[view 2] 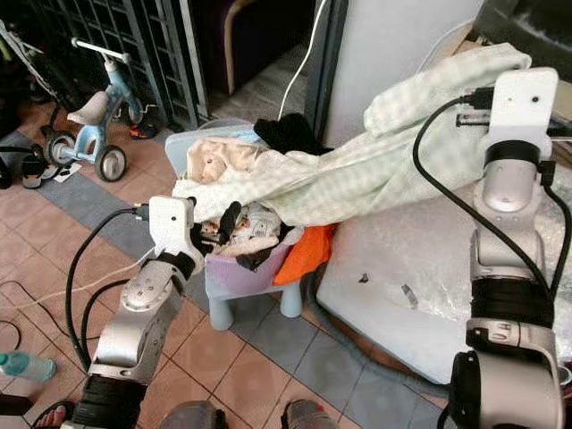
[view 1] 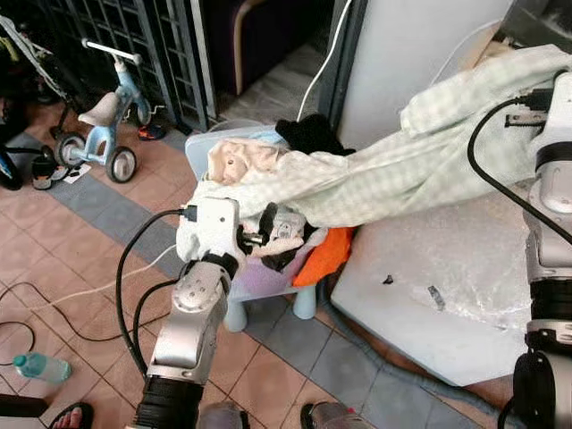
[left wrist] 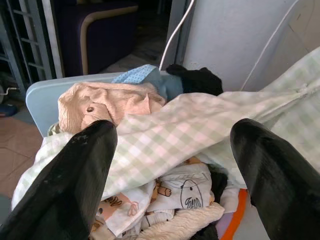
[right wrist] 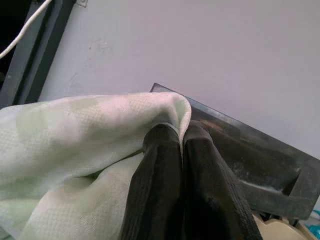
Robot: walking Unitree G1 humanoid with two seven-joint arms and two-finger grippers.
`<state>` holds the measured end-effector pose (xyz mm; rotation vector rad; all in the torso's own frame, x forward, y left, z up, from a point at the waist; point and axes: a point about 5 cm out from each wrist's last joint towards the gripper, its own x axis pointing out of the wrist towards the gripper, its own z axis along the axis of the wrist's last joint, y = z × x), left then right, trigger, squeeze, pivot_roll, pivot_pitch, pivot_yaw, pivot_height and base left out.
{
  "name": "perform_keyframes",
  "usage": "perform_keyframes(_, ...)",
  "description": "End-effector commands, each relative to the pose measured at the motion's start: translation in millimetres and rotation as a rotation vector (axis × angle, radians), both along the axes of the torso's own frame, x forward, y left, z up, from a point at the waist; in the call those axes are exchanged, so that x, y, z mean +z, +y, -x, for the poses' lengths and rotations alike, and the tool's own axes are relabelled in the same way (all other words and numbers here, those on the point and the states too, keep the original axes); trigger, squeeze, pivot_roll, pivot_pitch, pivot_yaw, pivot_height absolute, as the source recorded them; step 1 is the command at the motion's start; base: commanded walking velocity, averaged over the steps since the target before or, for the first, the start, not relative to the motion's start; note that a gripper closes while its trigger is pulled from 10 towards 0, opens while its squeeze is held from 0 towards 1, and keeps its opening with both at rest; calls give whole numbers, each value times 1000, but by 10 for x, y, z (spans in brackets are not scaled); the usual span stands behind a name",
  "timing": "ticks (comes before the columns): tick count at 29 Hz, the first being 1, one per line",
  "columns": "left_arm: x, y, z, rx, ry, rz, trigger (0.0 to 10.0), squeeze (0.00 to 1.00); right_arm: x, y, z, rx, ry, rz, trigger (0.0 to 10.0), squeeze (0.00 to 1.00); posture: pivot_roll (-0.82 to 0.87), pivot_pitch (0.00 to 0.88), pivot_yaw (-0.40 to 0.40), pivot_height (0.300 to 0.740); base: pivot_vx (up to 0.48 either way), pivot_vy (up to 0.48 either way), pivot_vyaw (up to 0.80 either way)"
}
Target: Clothes washing
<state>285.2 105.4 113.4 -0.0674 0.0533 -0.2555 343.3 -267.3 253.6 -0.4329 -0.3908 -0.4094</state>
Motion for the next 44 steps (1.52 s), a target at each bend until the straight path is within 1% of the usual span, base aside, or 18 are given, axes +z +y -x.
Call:
perform_keyframes(1,4,-56,2,-11,9,13,10000,0,10,-123,36,-48,-4,3,10000,0,-39,98,-4,740,0,0,-800)
perform_keyframes(4,-4,-57,-1,-6,15,11,10000,0,26,-178,44,-82,-7,10,10000,0,-39,99,-4,740,0,0,-800)
perform_keyframes(8,0,-64,-2,-9,12,19,10000,0,54,-267,47,-107,-10,-11,10000,0,-41,99,-5,740,0,0,-800)
perform_keyframes(10,1,-65,-1,-11,11,15,10000,0,55,-270,49,-109,-10,-8,10000,0,-41,99,-5,740,0,0,-800)
perform_keyframes(12,1,-64,0,-14,9,10,10000,0,44,-263,50,-108,-8,-11,10000,0,-41,99,-5,740,0,0,-800)
perform_keyframes(18,6,-60,2,-15,3,11,10000,0,-145,-101,66,-57,43,-7,10000,0,-41,100,-6,740,0,0,-800)
perform_keyframes(20,5,-53,5,-14,3,11,10000,0,-182,-82,74,-51,48,-10,10000,0,-42,101,-5,740,0,0,-800)
perform_keyframes(22,5,-52,5,-15,2,10,10000,0,-190,-80,75,-50,49,-9,10000,0,-42,100,-5,740,0,0,-800)
perform_keyframes(31,-3,-57,4,-19,3,12,10000,0,-195,-65,77,-43,50,-6,10000,0,-48,99,-4,740,0,-338,-800)
perform_keyframes(34,-15,-54,1,-6,17,26,10000,0,-209,-45,82,-31,52,-8,10000,0,-47,100,-3,740,0,0,-800)
perform_keyframes(37,26,-25,-28,12,2,9,10000,0,-210,78,53,51,61,-12,10000,0,-42,118,-1,740,0,0,0)
perform_keyframes(39,39,-11,-37,19,-2,-1,10000,0,-208,129,42,89,64,-15,10000,0,-40,123,0,740,0,0,0)
perform_keyframes(40,59,6,-41,24,-7,-16,10000,0,-182,218,39,153,61,-2,10000,0,-31,154,1,740,0,0,0)
perform_keyframes(41,59,6,-41,24,-7,-16,10000,0,-182,218,39,153,61,-2,10000,0,-31,154,1,740,0,0,0)
perform_keyframes(42,67,21,-36,31,-9,-21,10000,0,-178,280,42,196,64,7,10000,0,-31,154,1,740,0,0,0)
perform_keyframes(43,70,48,-9,42,-10,-22,10000,0,-183,375,66,254,70,34,10000,0,-30,164,-4,740,0,0,0)
perform_keyframes(44,57,66,15,51,-7,-22,10000,0,-201,414,83,277,77,43,10000,0,-30,163,-6,740,0,0,0)
